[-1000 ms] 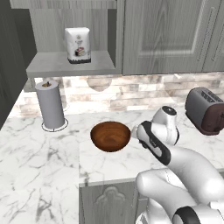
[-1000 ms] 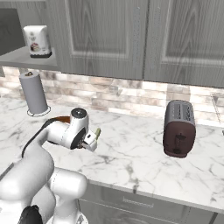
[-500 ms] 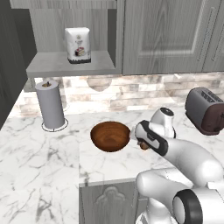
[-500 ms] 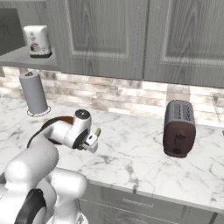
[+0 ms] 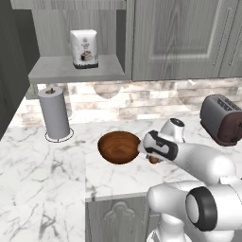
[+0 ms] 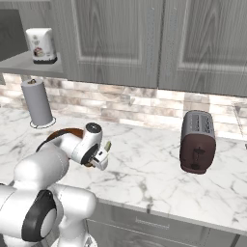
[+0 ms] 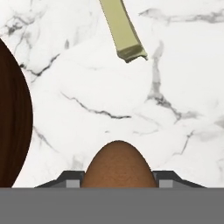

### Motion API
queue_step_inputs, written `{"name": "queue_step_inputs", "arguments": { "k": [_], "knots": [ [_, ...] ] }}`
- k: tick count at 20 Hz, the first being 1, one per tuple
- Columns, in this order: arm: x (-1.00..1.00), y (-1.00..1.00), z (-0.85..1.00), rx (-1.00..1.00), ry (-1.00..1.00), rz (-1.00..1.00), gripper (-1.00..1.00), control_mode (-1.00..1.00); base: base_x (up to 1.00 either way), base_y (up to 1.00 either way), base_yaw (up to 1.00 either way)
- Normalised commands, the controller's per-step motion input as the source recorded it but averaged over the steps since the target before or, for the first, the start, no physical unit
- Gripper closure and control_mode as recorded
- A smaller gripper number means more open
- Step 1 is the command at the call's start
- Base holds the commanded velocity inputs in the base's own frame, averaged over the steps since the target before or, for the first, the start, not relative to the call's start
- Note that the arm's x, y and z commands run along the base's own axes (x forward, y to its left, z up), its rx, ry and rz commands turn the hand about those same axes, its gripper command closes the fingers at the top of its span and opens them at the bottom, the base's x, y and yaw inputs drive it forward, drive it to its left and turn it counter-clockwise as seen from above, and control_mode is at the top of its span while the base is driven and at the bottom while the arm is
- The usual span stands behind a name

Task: Pick the egg and butter from the fridge and place them by the bowl for mixing.

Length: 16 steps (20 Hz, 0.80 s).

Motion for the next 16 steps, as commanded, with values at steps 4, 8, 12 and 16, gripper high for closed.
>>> {"name": "queue_step_inputs", "arguments": {
  "k": [4, 8, 12, 16],
  "knots": [
    [0.00, 0.07, -0.31, 0.02, 0.00, 0.00, 1.00, -1.00, 0.00, 0.00, 0.00],
    [0.00, 0.05, -0.30, 0.02, 0.00, 0.00, 1.00, -1.00, 0.00, 0.00, 0.00],
    [0.00, 0.02, -0.25, 0.03, 0.00, 0.00, 1.00, -1.00, 0.00, 0.00, 0.00],
    [-0.08, 0.08, -0.25, 0.01, 0.00, 0.00, 1.00, -1.00, 0.00, 0.00, 0.00]
  ]
}}
